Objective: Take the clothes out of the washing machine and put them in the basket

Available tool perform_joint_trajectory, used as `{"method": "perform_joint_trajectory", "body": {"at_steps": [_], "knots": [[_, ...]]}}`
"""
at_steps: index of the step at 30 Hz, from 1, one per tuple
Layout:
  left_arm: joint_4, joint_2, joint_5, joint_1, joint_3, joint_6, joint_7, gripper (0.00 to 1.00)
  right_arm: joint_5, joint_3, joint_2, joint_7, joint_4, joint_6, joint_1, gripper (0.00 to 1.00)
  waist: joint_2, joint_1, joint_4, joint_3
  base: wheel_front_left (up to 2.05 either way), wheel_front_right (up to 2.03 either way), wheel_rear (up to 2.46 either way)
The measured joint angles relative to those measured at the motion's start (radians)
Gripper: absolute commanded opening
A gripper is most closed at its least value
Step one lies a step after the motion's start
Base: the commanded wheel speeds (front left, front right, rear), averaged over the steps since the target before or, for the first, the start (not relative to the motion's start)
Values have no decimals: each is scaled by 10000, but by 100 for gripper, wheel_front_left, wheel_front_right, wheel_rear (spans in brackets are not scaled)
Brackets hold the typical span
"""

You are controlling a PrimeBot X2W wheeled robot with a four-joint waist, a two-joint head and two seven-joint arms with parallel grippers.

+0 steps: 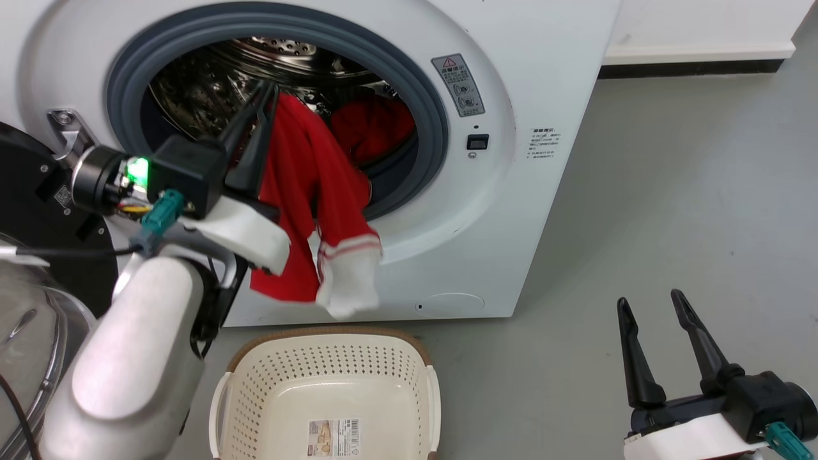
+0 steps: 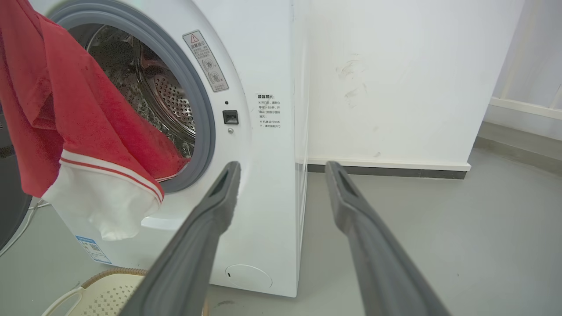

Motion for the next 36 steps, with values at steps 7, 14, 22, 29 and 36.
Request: {"method": "perform_joint_trajectory", "body": {"at_steps": [7, 14, 22, 29, 36], "knots": [[-1827, 412, 27, 1152, -113, 328, 552, 0, -17, -2, 2, 2, 54, 0, 224, 100, 0, 0, 133, -272, 0, 0, 0], [-2995, 635, 33, 2119, -368, 493, 989, 0, -35, 13, 0, 0, 63, 0, 238, 100, 0, 1, 230, -257, 0, 0, 0], [-3225, 683, -92, 3079, -600, 679, 1078, 0, -107, 8, 0, 0, 61, 0, 210, 100, 0, 1, 218, 48, 0, 0, 0], [-2255, 485, -341, 3750, -1057, 523, 840, 0, -197, -67, 0, 0, 29, 0, -23, 100, 0, 1, 198, 518, 0, 0, 0], [-397, 15, -631, 4015, -1463, 253, 364, 0, -280, -150, 4, 0, -35, 0, -396, 100, 0, 2, 106, 1195, 0, 0, 0]]}}
